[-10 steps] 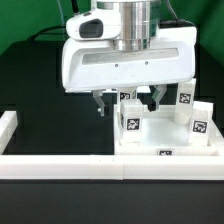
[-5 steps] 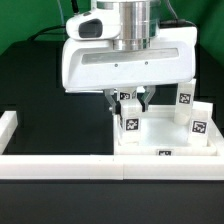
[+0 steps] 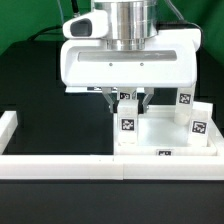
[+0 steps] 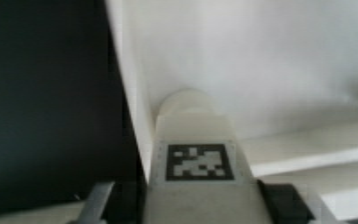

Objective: Assemble square table

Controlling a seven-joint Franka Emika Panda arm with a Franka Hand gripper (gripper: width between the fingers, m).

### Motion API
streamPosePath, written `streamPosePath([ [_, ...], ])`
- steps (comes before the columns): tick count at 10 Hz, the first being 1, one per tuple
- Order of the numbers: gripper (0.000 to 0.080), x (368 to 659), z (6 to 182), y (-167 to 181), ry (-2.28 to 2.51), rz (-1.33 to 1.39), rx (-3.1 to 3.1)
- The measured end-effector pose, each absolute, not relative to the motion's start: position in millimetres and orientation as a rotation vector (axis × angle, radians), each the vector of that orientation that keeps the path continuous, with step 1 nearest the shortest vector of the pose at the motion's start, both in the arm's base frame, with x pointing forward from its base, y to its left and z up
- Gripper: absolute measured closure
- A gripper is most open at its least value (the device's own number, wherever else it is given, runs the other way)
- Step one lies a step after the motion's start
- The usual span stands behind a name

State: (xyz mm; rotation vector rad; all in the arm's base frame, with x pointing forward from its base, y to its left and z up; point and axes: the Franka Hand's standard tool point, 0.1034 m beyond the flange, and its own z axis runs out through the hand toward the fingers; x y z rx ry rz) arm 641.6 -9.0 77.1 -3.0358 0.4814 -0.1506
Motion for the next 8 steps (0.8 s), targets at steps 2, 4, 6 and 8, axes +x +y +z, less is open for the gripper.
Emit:
streamPosePath([
  [2, 0.051, 642.7, 76.7, -8.0, 0.723, -0.168, -2.975],
  [4, 0.0509, 643.7, 76.3, -7.4, 1.054, -0.177, -2.842],
  [6, 0.0509, 644.0, 76.3, -6.2, 1.306, -0.161, -2.711],
  [8, 0.0509, 644.4, 76.5, -5.0, 1.535, -0.137, -2.562],
])
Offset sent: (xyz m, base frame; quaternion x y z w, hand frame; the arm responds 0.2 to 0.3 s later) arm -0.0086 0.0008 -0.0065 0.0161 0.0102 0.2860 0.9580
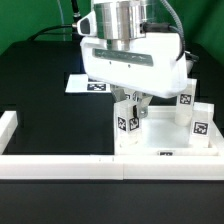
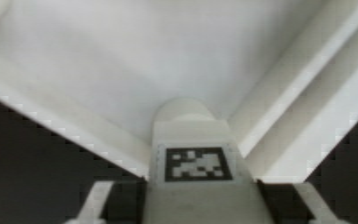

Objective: Assemble square table

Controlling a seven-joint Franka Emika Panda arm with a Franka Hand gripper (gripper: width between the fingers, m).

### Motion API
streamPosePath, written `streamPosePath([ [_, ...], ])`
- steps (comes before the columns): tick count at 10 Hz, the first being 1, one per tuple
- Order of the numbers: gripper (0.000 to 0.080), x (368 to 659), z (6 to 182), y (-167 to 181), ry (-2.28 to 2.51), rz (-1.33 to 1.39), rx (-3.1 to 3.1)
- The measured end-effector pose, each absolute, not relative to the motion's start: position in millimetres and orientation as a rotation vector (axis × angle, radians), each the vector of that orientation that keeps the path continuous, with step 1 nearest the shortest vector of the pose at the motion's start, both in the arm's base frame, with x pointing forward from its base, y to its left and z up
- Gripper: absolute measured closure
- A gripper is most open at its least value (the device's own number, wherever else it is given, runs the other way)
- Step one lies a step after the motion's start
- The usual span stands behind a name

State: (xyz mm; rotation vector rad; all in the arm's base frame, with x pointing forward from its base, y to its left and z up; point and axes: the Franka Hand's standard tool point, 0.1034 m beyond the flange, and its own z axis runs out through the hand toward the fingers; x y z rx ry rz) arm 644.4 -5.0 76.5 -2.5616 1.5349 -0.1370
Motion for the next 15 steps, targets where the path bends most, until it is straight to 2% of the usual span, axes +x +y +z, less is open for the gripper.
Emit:
streamPosePath([
  [3, 0.0509, 644.4, 76.4, -2.1, 1.736, -0.114, -2.417],
  [4, 0.0432, 644.3, 76.2, -2.0, 1.734, -0.114, -2.419],
  [5, 0.0432, 644.2, 76.1, -1.9, 1.719, -0.115, -2.43],
  [7, 0.0177, 643.0, 76.3, -1.1, 1.607, -0.1, -2.515],
  [11, 0.0151, 644.8, 74.5, 2.5, 0.914, -0.086, -2.923],
  [15, 0.0151, 643.8, 72.3, -0.2, 0.509, -0.076, -3.037],
])
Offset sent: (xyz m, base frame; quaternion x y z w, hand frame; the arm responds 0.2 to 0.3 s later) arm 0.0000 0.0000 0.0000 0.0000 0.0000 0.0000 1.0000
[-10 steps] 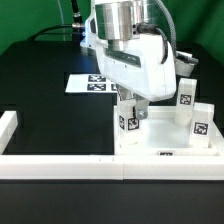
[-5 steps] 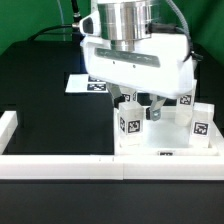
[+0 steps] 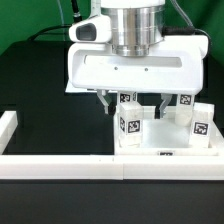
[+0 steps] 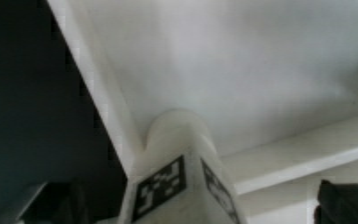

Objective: Assemble square table

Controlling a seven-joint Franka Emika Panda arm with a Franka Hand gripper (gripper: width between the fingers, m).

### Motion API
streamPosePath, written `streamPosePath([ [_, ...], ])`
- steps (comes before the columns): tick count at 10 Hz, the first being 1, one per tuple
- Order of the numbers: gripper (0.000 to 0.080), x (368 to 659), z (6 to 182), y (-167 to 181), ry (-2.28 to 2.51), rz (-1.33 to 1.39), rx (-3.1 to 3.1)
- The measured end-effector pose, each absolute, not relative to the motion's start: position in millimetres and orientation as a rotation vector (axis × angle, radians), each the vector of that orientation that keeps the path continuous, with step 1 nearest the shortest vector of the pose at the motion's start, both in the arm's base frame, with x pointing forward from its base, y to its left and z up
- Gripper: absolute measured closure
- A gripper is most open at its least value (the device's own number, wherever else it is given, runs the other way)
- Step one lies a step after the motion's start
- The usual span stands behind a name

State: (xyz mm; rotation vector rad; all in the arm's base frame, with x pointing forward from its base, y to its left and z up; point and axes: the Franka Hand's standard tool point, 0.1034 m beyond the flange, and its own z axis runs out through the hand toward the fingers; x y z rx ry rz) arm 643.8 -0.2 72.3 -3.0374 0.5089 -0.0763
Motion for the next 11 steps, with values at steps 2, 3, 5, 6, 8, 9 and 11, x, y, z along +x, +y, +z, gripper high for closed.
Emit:
streamPosePath([
  [2, 0.0151, 644.1, 72.0, -0.5, 0.25, -0.081, -3.087],
  [3, 0.0151, 644.1, 71.9, -0.9, 0.131, -0.085, -3.098],
  [5, 0.0151, 643.6, 71.4, -1.6, 0.022, -0.087, -3.103],
  [6, 0.0246, 643.6, 71.3, -1.6, 0.023, -0.087, -3.103],
  [8, 0.0382, 643.5, 71.3, -2.2, 0.024, -0.087, -3.103],
  [9, 0.0514, 643.4, 71.2, -4.3, 0.027, -0.086, -3.105],
  [11, 0.0514, 643.3, 71.1, -4.3, 0.028, -0.086, -3.105],
])
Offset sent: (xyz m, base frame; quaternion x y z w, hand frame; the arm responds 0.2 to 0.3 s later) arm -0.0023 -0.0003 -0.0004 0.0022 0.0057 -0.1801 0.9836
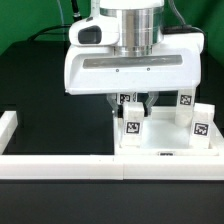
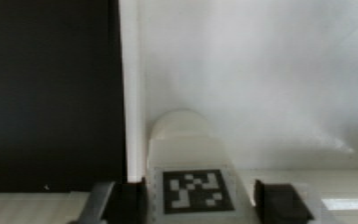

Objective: Assemble square table

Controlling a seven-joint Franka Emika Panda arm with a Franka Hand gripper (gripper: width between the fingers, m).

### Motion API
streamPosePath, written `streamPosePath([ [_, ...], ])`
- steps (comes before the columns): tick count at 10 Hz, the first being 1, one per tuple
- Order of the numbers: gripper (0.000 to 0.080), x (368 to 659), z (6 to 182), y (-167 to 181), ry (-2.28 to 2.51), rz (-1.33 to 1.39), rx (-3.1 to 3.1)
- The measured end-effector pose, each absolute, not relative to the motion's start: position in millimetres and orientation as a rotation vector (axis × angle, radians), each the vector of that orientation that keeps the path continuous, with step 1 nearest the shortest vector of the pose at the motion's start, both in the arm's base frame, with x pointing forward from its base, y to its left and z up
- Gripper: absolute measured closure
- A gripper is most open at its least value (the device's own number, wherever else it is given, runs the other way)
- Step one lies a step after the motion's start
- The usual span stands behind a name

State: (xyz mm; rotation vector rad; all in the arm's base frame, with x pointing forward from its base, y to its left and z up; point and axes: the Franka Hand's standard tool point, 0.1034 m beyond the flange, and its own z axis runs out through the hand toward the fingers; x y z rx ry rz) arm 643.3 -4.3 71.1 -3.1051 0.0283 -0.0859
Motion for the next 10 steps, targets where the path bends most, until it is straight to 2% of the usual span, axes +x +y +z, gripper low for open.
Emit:
streamPosePath([
  [2, 0.0514, 643.2, 70.7, -6.6, 0.078, -0.085, -3.1],
  [5, 0.0512, 644.5, 70.7, -4.2, 0.491, -0.091, -3.043],
  [10, 0.0512, 647.1, 68.3, 3.0, 1.408, -0.118, -2.669],
])
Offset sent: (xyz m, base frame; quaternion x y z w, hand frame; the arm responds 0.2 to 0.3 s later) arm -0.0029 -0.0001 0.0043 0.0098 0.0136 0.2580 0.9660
